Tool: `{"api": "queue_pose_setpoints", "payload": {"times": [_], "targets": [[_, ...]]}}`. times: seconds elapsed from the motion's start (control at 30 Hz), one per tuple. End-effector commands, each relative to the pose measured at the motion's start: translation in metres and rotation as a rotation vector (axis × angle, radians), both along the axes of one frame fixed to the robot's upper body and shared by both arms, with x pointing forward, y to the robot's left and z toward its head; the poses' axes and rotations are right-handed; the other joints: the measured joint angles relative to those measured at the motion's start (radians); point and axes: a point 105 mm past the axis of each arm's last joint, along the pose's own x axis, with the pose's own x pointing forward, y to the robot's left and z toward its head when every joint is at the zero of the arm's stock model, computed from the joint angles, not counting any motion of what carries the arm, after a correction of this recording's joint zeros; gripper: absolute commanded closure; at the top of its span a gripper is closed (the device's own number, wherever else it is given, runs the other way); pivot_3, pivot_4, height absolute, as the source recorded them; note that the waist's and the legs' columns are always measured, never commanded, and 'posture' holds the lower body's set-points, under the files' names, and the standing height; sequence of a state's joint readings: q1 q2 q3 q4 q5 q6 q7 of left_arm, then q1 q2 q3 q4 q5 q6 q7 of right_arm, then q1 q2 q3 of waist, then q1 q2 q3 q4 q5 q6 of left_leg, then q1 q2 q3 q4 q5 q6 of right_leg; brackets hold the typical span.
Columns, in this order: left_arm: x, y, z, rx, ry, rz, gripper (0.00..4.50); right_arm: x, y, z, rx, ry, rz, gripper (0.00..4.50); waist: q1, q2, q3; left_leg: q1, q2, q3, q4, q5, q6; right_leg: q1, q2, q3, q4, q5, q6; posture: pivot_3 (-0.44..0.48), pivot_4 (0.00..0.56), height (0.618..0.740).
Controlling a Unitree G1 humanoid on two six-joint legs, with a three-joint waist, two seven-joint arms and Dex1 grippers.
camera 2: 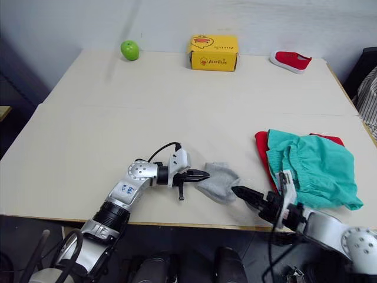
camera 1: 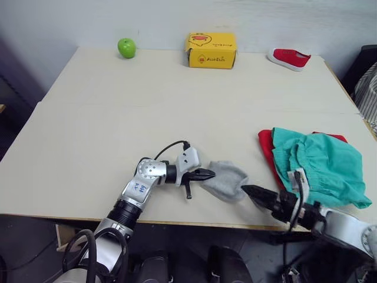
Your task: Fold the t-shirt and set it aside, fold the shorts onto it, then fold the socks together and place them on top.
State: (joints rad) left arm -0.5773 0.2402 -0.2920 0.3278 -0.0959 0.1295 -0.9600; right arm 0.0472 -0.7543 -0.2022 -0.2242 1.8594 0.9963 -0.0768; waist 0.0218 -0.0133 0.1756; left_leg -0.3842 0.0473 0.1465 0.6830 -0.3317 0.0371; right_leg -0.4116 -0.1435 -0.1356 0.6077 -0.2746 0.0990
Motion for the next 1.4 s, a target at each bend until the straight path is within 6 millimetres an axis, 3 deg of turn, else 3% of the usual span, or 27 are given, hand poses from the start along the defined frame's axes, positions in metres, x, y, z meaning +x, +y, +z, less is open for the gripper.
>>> {"api": "queue_pose_setpoints", "payload": {"times": [0.03, 0.3, 0.53, 0.63, 0.83, 0.97, 1.03, 1.1, 1.2, 1.4], "targets": [[-0.005, 0.001, -0.008, 0.023, 0.02, -0.004, 4.5, 0.0, 0.001, -0.024, -0.034, 0.123, -0.017, 0.05, 0.0, 0.0, 0.0, 0.0, 0.0, 0.0, 0.0, 0.0, 0.0, 0.0, 0.0, 0.0, 0.0, 0.0, 0.0, 0.0, 0.15, 0.74], [-0.007, 0.003, -0.008, 0.025, 0.025, 0.004, 4.5, 0.0, 0.033, -0.026, -0.011, 0.168, 0.106, 0.05, -0.013, -0.006, -0.006, 0.001, 0.002, 0.0, 0.0, 0.0, 0.0, 0.0, 0.0, 0.0, 0.0, 0.0, 0.0, 0.0, 0.15, 0.74], [-0.006, 0.003, -0.007, 0.025, 0.024, 0.008, 4.5, 0.017, 0.058, -0.028, 0.02, 0.151, 0.131, 0.05, -0.028, -0.007, -0.008, 0.001, 0.003, 0.0, 0.0, 0.0, -0.001, 0.0, 0.0, 0.0, 0.0, 0.0, -0.001, 0.0, 0.15, 0.74], [-0.005, 0.005, -0.006, 0.027, 0.022, 0.016, 4.5, 0.025, 0.06, -0.028, 0.023, 0.143, 0.118, 0.66, -0.027, -0.006, -0.008, 0.001, 0.003, 0.0, 0.0, 0.0, -0.001, 0.0, 0.0, 0.0, 0.001, -0.001, -0.001, 0.0, 0.15, 0.74], [-0.006, 0.01, -0.007, 0.036, 0.012, 0.022, 4.5, 0.027, 0.055, -0.027, 0.029, 0.112, 0.104, 2.8, -0.027, -0.006, -0.009, 0.001, 0.003, 0.0, 0.0, 0.0, -0.001, 0.0, 0.0, 0.001, 0.001, -0.001, -0.001, 0.0, 0.15, 0.74], [-0.01, 0.014, 0.004, 0.013, -0.008, -0.003, 4.5, 0.026, 0.053, -0.012, 0.101, 0.031, 0.071, 4.22, -0.023, -0.006, -0.009, 0.0, 0.003, 0.0, -0.001, 0.0, -0.002, 0.0, -0.001, 0.001, 0.0, -0.001, -0.001, 0.0, 0.15, 0.74], [-0.013, 0.018, 0.016, -0.019, -0.016, -0.034, 4.5, 0.026, 0.05, 0.004, 0.165, -0.044, 0.036, 4.44, -0.023, -0.006, -0.008, -0.001, 0.003, 0.0, -0.001, 0.0, -0.002, -0.001, 0.0, 0.001, 0.0, -0.001, -0.001, 0.0, 0.15, 0.74], [-0.015, 0.023, 0.033, -0.082, -0.014, -0.045, 4.5, 0.026, 0.038, 0.029, 0.266, -0.131, -0.042, 4.44, -0.023, -0.003, -0.007, -0.003, 0.002, 0.0, -0.001, 0.0, -0.002, -0.003, 0.0, 0.001, 0.0, -0.001, -0.001, 0.0, 0.15, 0.74], [-0.022, 0.032, 0.063, -0.191, -0.017, -0.06, 3.89, 0.025, -0.004, 0.066, 0.446, -0.274, -0.286, 4.44, -0.021, 0.004, -0.001, -0.006, 0.001, 0.0, -0.001, 0.003, -0.006, -0.005, 0.0, 0.001, 0.001, 0.0, 0.0, 0.0, 0.15, 0.74], [-0.038, 0.038, 0.104, -0.353, -0.052, -0.099, 1.98, 0.003, -0.095, 0.092, 0.468, -0.457, -0.718, 4.44, -0.011, 0.006, -0.001, -0.006, -0.001, 0.0, -0.001, 0.001, -0.003, -0.002, 0.001, 0.001, -0.002, 0.002, 0.004, 0.0, 0.15, 0.74]]}}
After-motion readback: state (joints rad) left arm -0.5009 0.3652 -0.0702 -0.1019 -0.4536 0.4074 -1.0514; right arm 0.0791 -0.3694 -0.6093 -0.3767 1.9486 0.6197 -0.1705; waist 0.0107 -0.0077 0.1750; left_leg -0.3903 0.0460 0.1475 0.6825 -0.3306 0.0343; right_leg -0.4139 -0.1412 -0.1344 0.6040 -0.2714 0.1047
